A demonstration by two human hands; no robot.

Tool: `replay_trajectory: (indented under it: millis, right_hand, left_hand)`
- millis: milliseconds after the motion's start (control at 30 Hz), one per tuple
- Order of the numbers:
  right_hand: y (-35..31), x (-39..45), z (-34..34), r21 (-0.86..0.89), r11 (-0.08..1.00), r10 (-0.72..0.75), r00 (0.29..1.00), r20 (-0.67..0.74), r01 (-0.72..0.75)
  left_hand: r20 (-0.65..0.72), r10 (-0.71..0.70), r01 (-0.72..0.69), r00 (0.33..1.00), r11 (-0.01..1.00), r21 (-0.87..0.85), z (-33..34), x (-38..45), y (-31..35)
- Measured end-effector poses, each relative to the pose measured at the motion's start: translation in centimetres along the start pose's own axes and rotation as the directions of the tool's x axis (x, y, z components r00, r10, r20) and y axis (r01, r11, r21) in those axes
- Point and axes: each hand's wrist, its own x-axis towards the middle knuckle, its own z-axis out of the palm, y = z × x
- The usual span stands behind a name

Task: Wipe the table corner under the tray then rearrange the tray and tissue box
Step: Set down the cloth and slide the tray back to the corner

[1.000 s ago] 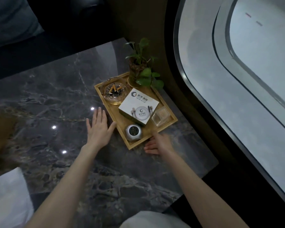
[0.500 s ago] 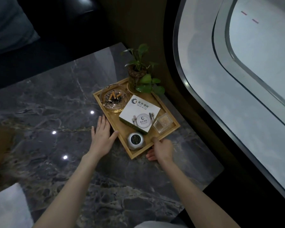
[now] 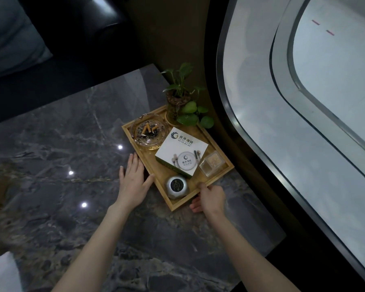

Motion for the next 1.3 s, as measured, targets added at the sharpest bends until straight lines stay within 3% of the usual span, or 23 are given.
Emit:
replay_trajectory:
  millis: [1300]
  right_hand:
    - [-1.8, 1.6, -1.0, -0.017, 1.000, -0.009, 0.999, 0.036, 0.009]
  left_hand:
    - [0.057, -0.085, 0.083, 0.995, 0.996, 0.045, -0.6, 2.0, 2.5]
